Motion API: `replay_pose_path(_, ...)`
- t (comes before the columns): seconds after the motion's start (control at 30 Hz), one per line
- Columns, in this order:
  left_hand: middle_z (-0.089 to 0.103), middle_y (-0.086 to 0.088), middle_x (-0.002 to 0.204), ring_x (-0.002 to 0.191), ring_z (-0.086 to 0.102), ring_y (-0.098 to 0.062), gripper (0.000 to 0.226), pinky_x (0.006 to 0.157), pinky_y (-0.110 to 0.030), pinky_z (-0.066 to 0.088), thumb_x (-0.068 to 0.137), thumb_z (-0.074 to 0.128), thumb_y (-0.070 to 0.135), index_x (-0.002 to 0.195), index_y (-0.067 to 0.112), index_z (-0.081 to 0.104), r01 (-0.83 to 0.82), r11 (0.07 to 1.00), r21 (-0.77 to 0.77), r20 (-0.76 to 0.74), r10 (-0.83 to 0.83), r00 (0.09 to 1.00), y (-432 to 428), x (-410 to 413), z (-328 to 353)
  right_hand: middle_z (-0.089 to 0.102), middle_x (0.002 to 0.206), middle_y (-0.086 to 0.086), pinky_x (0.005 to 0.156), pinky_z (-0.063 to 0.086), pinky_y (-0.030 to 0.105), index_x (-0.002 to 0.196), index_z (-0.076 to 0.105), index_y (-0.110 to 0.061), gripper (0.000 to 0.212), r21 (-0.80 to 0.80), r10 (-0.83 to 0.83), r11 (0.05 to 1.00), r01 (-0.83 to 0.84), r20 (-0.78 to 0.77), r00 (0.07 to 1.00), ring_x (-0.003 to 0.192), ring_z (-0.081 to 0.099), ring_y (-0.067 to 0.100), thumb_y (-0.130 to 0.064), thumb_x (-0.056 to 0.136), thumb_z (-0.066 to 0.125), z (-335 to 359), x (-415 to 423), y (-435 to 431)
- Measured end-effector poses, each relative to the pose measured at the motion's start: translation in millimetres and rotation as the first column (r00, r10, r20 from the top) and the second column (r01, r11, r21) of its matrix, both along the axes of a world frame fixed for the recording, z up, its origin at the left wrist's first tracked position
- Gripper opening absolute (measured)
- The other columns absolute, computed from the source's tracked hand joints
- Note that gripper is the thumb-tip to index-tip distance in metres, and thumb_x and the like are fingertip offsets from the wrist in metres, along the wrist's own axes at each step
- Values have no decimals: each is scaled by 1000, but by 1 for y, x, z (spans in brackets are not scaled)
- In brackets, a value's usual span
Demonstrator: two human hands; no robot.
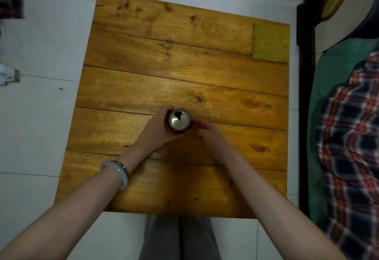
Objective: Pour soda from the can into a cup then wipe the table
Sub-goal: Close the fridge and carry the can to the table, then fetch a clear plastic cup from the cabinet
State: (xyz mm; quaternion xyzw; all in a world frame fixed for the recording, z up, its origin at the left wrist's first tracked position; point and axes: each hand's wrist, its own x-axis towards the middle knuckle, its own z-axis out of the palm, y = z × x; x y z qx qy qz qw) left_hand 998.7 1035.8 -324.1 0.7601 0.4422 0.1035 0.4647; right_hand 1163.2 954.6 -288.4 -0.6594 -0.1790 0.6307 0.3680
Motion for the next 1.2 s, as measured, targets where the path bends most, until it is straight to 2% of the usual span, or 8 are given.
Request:
replay_pose_path(0.07,49,14,116,101,44,6,84,80,-2,34,57,89,31,125,22,41,21,1000,0,-48,-21,999,1,0,6,58,127,6,95,45,27,129,53,-7,55,-15,24,1000,-24,14,1000,122,52,17,17,81,38,5,-1,0)
replay_pose_path(0.17,54,4,128,113,51,-9,87,88,-18,36,57,89,31,130,20,43,68,997,-22,-128,-70,989,4,-2,24,57,130,5,101,42,32,130,53,-9,49,-33,166,986,-163,149,975,122,50,18,9,86,41,20,1,1)
replay_pose_path(0.3,49,0,138,125,47,-18,86,98,-28,40,66,83,38,137,18,40,113,993,-41,-264,-120,957,1,-22,71,51,138,10,101,37,26,135,48,-6,40,-101,334,941,-322,419,844,127,47,21,-4,94,45,58,8,-3)
replay_pose_path(0.53,47,-5,142,129,45,-23,75,102,-38,40,80,67,48,140,16,35,62,972,226,-442,45,896,-31,-74,206,39,148,7,108,30,32,145,32,-15,58,-172,568,724,-668,699,435,135,38,24,-13,90,52,182,5,-11)
replay_pose_path(0.67,47,-6,141,128,44,-26,71,104,-37,35,85,61,50,140,14,35,-40,926,376,-456,223,861,-61,-104,273,35,150,6,109,27,29,145,30,-13,59,-113,494,544,-832,844,209,137,34,22,-12,89,50,251,-37,-13)
replay_pose_path(0.83,45,-4,141,127,45,-25,72,104,-34,31,84,61,49,141,14,34,-203,810,550,-445,490,750,-111,-154,323,35,150,6,105,35,32,147,26,-13,64,-117,292,249,-961,956,-40,134,36,23,-16,87,48,299,-113,-8)
replay_pose_path(1.03,47,-7,141,125,46,-26,72,103,-35,30,84,59,51,139,10,38,-390,681,619,-482,722,496,-173,-222,342,41,144,12,98,40,38,144,30,-9,63,-170,102,-50,-984,979,-174,128,42,30,-17,86,51,324,-215,-13)
replay_pose_path(1.2,41,-3,145,129,42,-22,74,108,-34,25,86,53,55,142,12,31,-499,609,617,-529,790,311,-219,-277,346,41,144,15,101,38,40,142,32,-8,63,-196,20,-250,-948,978,-208,130,41,31,-19,84,55,330,-300,-30)
